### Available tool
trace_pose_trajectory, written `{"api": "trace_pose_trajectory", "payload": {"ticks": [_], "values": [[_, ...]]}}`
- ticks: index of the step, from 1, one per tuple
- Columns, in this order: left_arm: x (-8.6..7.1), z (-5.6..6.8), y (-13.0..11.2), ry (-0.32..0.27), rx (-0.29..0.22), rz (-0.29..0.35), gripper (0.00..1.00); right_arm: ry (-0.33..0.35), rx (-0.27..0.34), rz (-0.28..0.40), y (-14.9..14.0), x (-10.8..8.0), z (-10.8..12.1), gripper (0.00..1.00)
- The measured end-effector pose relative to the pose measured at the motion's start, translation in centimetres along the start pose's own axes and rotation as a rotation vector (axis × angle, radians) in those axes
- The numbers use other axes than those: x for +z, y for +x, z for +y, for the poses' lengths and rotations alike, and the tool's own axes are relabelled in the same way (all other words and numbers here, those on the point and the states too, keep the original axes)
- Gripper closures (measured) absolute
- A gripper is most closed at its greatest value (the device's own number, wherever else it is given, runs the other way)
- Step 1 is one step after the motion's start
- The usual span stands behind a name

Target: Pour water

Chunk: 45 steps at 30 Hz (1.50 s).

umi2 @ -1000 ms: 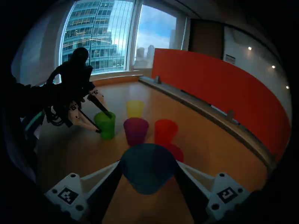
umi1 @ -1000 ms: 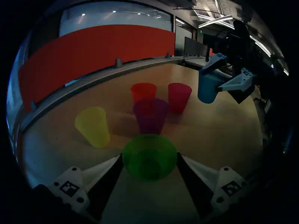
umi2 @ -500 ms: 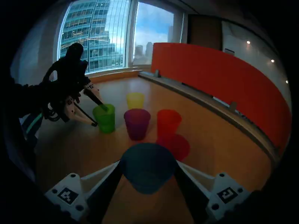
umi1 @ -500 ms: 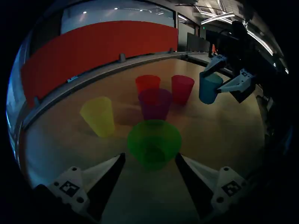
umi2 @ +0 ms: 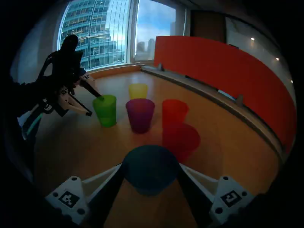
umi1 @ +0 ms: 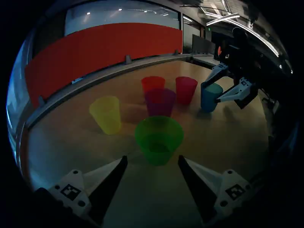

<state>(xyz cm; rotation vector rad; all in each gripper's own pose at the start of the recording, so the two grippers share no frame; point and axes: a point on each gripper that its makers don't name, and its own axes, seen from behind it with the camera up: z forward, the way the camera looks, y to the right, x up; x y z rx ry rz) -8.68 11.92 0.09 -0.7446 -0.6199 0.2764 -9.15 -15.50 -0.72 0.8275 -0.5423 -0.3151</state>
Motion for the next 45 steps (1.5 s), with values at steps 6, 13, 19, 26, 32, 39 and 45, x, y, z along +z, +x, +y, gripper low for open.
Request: {"api": "trace_pose_trajectory", "payload": {"ticks": [6, 13, 19, 26, 32, 39, 45], "values": [[-0.1, 0.1, -0.3, 0.002, 0.009, -0.005, 0.0, -0.002, 0.004, -0.01, -0.6, 0.1, 0.0, 0.06], [-0.2, 0.2, 0.0, 0.002, 0.011, 0.0, 0.0, -0.009, 0.011, -0.015, -1.2, 0.1, 0.1, 0.06], [-0.3, 0.2, 0.1, 0.001, 0.007, 0.003, 0.0, -0.015, 0.017, -0.021, -1.5, 0.0, 0.1, 0.03], [-0.6, 0.2, 0.0, 0.008, 0.007, 0.004, 0.0, -0.019, 0.028, -0.024, -1.9, -0.5, 0.1, 0.0], [-1.4, 0.0, -0.3, 0.021, -0.002, 0.009, 0.0, -0.041, 0.031, -0.025, -2.6, -1.7, 0.3, 0.0], [-2.8, -0.3, -0.6, 0.051, -0.019, 0.027, 0.0, -0.067, 0.035, -0.014, -3.2, -3.5, 0.1, 0.0], [-4.2, -1.0, -0.5, 0.098, -0.041, 0.057, 0.0, -0.105, 0.045, 0.015, -3.3, -4.9, 0.1, 0.0]]}}
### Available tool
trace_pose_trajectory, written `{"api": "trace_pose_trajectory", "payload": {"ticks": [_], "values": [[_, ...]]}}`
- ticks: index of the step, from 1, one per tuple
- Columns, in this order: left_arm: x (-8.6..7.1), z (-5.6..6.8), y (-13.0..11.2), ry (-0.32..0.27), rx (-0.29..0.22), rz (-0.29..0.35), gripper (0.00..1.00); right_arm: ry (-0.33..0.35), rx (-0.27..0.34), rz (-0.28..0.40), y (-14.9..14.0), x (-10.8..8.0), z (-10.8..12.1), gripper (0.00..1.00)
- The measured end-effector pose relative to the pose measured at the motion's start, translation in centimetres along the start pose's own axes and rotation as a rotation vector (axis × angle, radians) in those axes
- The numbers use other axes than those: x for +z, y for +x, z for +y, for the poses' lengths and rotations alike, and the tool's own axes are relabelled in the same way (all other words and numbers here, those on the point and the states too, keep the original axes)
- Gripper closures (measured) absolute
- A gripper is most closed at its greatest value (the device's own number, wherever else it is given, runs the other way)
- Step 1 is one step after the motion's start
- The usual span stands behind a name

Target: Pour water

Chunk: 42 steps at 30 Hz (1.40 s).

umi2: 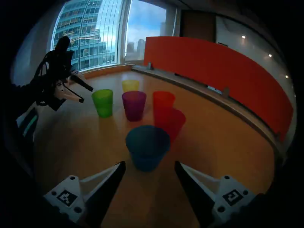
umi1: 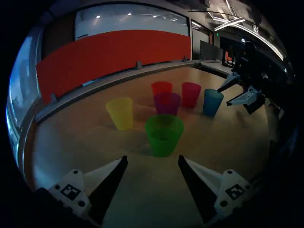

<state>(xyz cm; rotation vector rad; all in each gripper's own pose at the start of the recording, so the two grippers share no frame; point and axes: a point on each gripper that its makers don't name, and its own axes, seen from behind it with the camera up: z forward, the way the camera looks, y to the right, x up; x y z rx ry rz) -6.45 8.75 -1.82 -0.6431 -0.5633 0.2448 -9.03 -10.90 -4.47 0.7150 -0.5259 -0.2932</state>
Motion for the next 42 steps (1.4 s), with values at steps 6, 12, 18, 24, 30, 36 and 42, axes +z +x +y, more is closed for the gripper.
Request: {"api": "trace_pose_trajectory", "payload": {"ticks": [6, 12, 18, 24, 30, 36, 42], "values": [[-1.4, -0.5, 0.4, 0.055, -0.026, 0.043, 0.0, -0.036, 0.028, 0.035, 0.4, -1.5, 0.2, 0.0], [-3.0, -1.6, 1.4, 0.123, -0.052, 0.11, 0.0, -0.105, 0.047, 0.08, 1.4, -3.3, 1.2, 0.0], [-5.0, -3.0, 3.2, 0.202, -0.076, 0.197, 0.0, -0.18, 0.082, 0.149, 3.2, -5.2, 2.4, 0.0], [-6.6, -4.3, 4.9, 0.283, -0.104, 0.283, 0.0, -0.288, 0.158, 0.222, 4.8, -6.8, 4.6, 0.0], [-8.3, -5.0, 6.4, 0.355, -0.133, 0.364, 0.01, -0.405, 0.204, 0.268, 5.3, -8.1, 6.6, 0.0], [-9.6, -5.4, 7.8, 0.409, -0.153, 0.445, 0.0, -0.51, 0.206, 0.319, 6.2, -9.1, 7.9, 0.0], [-10.7, -5.8, 8.6, 0.464, -0.149, 0.505, 0.01, -0.619, 0.208, 0.368, 6.6, -10.1, 9.1, 0.0]]}}
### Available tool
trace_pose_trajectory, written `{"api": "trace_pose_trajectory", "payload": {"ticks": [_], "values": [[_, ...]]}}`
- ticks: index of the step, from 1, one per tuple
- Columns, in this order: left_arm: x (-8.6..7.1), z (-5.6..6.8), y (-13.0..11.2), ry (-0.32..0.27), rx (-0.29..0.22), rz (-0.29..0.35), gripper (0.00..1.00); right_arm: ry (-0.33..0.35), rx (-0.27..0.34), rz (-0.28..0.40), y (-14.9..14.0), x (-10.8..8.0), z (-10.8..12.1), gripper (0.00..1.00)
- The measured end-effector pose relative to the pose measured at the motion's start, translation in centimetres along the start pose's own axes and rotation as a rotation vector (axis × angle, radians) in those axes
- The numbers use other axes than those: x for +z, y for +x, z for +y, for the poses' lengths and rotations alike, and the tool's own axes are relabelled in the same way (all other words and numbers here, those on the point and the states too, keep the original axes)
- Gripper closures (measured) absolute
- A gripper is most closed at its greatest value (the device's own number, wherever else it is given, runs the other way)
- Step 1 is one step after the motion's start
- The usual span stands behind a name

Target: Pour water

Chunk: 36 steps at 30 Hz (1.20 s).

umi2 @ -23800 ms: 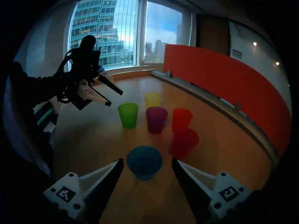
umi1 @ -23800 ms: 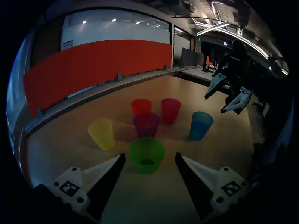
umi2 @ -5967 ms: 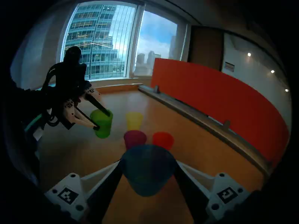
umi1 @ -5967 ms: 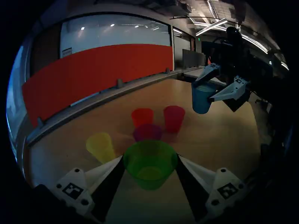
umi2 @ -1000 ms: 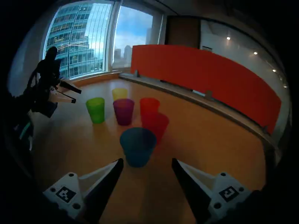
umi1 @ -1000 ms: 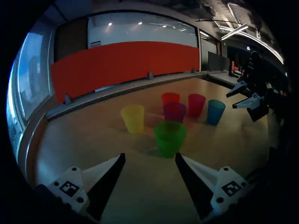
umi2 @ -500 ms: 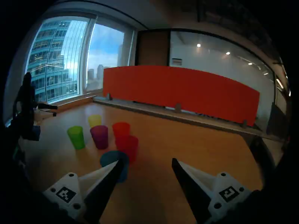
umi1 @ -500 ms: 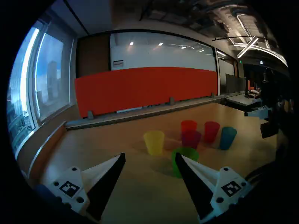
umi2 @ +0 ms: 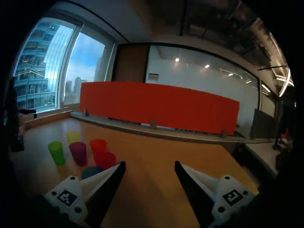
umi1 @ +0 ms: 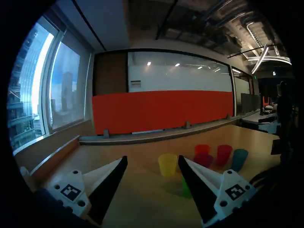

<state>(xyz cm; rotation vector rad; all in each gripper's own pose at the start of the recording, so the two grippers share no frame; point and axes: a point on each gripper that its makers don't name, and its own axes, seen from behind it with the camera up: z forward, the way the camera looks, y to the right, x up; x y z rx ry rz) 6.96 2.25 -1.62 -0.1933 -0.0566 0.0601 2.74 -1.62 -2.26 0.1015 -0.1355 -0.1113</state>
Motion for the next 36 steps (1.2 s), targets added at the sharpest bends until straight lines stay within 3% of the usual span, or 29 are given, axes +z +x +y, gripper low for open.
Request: {"api": "trace_pose_trajectory", "payload": {"ticks": [8, 15, 24, 36], "values": [[-0.2, -0.3, 1.0, 0.036, -0.009, 0.058, 0.0, -0.103, 0.049, 0.081, 1.3, -0.3, 1.4, 0.0], [-0.1, 0.6, 2.3, 0.037, -0.022, 0.096, 0.01, -0.18, 0.094, 0.146, 2.4, -0.9, 2.7, 0.0], [0.3, 1.5, 2.7, 0.027, -0.046, 0.118, 0.01, -0.207, 0.107, 0.188, 3.2, -1.2, 3.0, 0.0], [0.8, 0.8, 1.2, 0.077, -0.021, 0.114, 0.01, -0.219, 0.128, 0.181, 3.1, -1.0, 3.1, 0.0]]}}
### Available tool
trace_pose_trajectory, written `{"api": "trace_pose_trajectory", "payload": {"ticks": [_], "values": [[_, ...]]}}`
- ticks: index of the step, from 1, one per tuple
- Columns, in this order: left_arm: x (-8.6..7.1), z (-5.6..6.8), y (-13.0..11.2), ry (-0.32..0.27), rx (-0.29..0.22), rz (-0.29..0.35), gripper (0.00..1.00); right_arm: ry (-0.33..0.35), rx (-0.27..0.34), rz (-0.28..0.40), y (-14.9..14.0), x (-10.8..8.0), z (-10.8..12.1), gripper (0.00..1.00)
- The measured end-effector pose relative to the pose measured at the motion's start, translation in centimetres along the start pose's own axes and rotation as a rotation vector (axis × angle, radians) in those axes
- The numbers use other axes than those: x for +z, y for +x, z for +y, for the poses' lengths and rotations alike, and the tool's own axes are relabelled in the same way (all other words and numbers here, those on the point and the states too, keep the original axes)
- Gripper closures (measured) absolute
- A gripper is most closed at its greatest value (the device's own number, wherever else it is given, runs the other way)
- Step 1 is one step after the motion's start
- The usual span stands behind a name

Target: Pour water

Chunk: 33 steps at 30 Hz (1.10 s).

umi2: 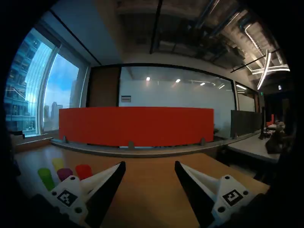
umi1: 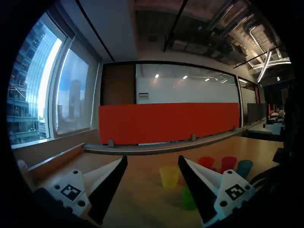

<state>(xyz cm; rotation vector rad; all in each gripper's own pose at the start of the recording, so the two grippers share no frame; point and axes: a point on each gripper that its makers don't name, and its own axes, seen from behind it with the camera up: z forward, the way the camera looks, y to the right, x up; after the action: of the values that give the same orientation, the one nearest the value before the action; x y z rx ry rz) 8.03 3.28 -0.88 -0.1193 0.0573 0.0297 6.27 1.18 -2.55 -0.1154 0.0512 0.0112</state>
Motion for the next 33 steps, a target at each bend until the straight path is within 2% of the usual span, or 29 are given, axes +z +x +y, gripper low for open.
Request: {"api": "trace_pose_trajectory", "payload": {"ticks": [6, 15, 24, 33], "values": [[0.1, 0.1, -1.1, 0.016, 0.01, 0.006, 0.01, -0.018, -0.014, -0.009, -0.3, -0.2, 0.1, 0.0], [0.0, 0.0, -3.6, 0.042, 0.015, -0.005, 0.0, -0.012, -0.034, 0.015, 1.2, -0.3, -0.7, 0.0], [0.0, -0.1, -4.8, 0.057, 0.003, -0.005, 0.01, -0.007, -0.055, 0.026, 2.0, -0.2, -1.2, 0.0], [-0.1, -0.7, -6.6, 0.066, 0.007, -0.027, 0.01, -0.012, -0.057, 0.023, 1.8, -0.2, -1.3, 0.0]]}}
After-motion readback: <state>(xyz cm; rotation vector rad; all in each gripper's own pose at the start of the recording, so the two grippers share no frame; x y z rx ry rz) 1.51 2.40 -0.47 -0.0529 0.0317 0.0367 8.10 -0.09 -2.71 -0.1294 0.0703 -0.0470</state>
